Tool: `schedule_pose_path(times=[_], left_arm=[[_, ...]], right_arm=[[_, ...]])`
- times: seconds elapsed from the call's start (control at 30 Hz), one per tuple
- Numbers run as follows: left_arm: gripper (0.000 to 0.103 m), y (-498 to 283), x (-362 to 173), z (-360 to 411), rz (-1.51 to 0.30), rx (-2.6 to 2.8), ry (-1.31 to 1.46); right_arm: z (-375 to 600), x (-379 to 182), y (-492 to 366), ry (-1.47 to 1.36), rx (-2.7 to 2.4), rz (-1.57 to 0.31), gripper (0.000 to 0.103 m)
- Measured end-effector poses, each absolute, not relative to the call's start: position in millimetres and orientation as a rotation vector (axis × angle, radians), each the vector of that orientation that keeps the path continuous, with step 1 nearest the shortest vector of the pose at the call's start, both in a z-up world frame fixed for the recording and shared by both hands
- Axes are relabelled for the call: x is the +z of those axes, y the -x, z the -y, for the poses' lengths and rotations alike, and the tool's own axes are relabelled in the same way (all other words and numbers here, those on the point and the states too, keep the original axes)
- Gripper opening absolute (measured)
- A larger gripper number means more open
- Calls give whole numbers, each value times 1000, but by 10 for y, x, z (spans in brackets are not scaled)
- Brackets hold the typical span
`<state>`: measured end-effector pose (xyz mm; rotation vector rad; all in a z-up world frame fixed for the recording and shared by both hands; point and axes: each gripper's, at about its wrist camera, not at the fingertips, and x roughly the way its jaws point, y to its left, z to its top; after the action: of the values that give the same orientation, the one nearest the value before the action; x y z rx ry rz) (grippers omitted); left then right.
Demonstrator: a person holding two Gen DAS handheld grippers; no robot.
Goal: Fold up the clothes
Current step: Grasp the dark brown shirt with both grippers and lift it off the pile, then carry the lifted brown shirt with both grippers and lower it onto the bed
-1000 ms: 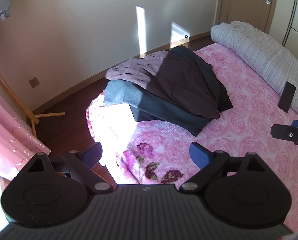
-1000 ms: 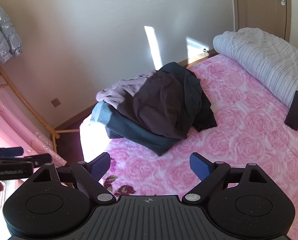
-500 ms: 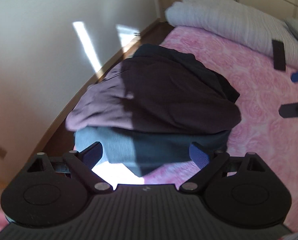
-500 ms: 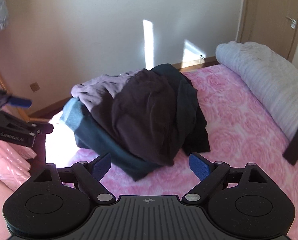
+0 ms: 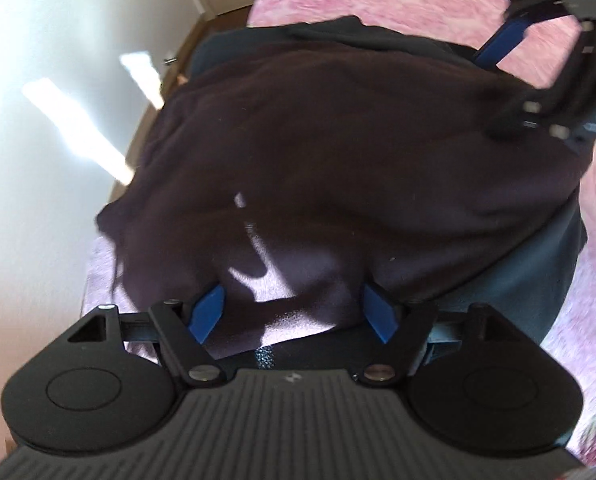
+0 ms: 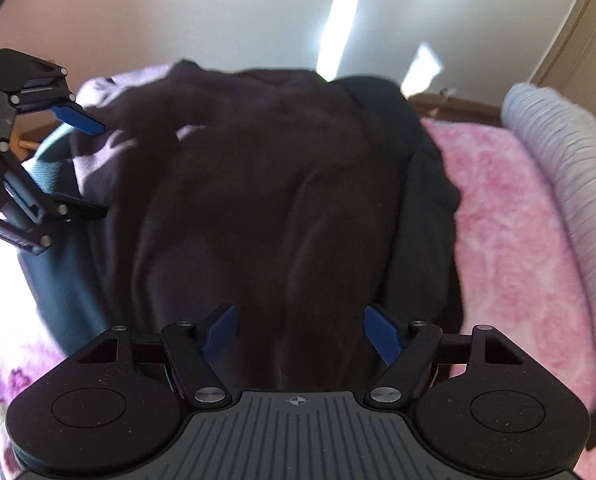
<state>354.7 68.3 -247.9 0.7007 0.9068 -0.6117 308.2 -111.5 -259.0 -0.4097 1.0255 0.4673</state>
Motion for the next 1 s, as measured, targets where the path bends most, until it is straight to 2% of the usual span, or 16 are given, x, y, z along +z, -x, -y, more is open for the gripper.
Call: schedule_pose_path(times=[0.03,0.07,0.1,0.13,0.17,0.2,0.37,0.6,0.83,1.0], left_arm=[[69,-3558,-2503,-677,-901,-630,-706],[61,-3564,-2511,-688,-897,-640,-703],[45,-3569,-2505,-697,-895,-644,-691],[37,-3578,-2467,-706,-892,-647,-678],[17,-3588,-2429,-716,-888,-650,-664],[5,-3596,-2378,-722,-883,-660,-650],[2,-3521,-2024,-709,-783,-669,-625],[0,-3177,-1439,-553,-648,-706,-585],[0,-2123,-1032,138,-578,-920,-563],[0,-1123,-1026,918,-594,-1127,-545]], right_arm=[[1079,-2650,-3128,414,479,-1035,50],[1042,-2682,-3158,423,483,-1040,40],[1005,-2703,-3182,434,483,-1042,33],[982,-2698,-3208,437,479,-1046,18],[964,-2681,-3235,436,472,-1050,8],[961,-2635,-3265,426,468,-1051,8],[1098,-2146,-3292,358,440,-988,4],[1470,-1256,-2812,390,409,-835,3],[2187,-838,-1792,342,235,-824,3],[2971,-686,-784,280,38,-872,3]])
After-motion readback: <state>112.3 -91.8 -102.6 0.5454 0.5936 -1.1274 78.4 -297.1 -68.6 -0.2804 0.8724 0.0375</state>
